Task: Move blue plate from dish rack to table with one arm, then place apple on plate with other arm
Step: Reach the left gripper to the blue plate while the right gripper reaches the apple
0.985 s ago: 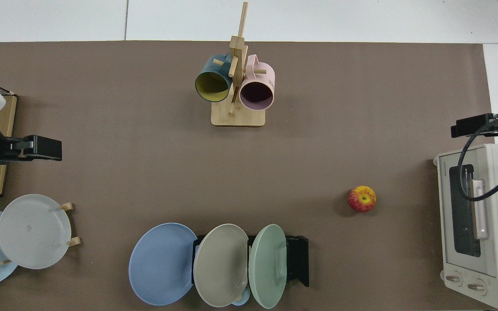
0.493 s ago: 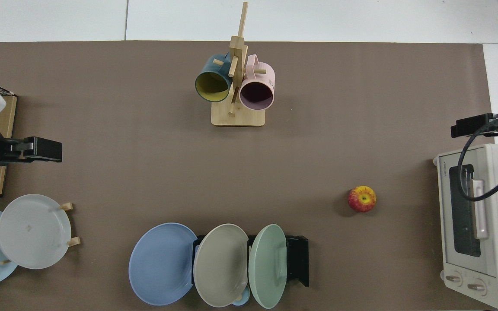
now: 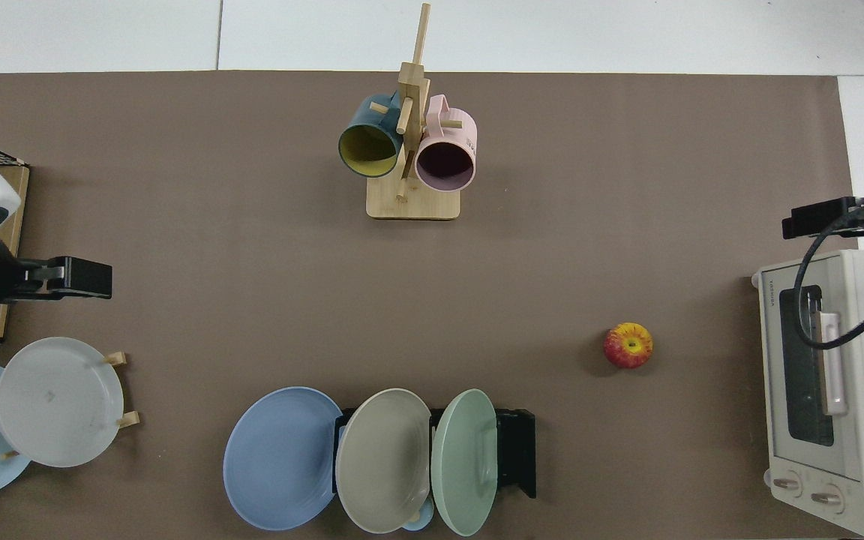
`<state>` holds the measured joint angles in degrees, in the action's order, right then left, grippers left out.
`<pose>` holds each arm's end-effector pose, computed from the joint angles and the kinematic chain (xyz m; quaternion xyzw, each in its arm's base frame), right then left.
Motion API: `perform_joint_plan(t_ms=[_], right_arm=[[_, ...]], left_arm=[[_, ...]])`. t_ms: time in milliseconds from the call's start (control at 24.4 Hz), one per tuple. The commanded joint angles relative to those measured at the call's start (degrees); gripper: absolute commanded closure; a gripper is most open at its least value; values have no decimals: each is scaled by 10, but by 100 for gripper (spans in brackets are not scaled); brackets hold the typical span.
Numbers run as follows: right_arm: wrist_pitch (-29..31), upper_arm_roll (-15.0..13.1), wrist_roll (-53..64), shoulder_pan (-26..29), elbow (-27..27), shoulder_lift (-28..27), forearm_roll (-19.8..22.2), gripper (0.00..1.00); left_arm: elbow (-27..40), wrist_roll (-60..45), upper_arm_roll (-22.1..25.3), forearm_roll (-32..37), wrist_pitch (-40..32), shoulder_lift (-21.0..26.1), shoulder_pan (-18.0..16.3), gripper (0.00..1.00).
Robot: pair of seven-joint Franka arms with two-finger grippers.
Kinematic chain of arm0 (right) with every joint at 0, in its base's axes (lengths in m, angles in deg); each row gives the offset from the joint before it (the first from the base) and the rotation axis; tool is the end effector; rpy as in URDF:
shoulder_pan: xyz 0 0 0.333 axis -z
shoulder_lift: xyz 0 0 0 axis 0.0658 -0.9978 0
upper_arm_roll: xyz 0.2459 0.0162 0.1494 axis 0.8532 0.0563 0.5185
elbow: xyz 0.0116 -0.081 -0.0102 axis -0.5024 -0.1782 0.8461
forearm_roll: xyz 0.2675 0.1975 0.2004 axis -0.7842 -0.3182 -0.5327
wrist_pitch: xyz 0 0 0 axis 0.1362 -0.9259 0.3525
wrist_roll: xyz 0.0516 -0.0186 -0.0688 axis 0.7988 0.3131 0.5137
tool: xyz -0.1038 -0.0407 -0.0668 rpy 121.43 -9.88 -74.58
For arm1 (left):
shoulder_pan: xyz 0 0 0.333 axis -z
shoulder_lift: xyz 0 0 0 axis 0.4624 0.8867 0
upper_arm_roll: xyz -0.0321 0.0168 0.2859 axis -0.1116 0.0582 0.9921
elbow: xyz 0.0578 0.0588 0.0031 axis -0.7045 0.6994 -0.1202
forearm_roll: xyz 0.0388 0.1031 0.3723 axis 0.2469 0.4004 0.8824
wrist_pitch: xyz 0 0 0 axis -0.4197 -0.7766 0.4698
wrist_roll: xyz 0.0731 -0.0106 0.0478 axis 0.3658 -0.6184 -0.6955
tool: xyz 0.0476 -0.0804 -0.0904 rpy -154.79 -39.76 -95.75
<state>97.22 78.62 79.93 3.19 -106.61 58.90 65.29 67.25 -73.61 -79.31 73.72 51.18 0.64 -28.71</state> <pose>0.5609 -0.0211 0.5761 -0.9990 -0.0008 -0.0435 0.0108 0.5159 -0.0470 0.5815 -0.9998 -0.0038 -0.0072 0.0182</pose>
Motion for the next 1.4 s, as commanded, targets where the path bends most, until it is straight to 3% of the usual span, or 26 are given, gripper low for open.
perform_joint_plan(t_ms=[0,246,534,780,903,1149,1354], right_arm=[[-2,1,-12,-1,10,-6,1,0],[-2,1,-12,-1,10,-6,1,0],[-2,0,-12,5,10,-6,1,0],[-10,-2,-12,1,-5,4,12,0],[16,1,-19,-3,-47,26,11,0],[45,1,-103,-30,-73,24,10,0],[95,2,-158,-51,-126,21,9,0]], left_arm=[[48,0,-7,9,3,-39,4,0],[137,-50,-38,41,25,-99,26,0],[324,-167,-147,74,132,-171,28,1],[429,-215,-177,76,203,-209,45,1],[451,-226,-178,76,219,-222,46,2],[497,-229,-181,69,220,-247,53,5],[519,-231,-186,67,225,-235,66,8]])
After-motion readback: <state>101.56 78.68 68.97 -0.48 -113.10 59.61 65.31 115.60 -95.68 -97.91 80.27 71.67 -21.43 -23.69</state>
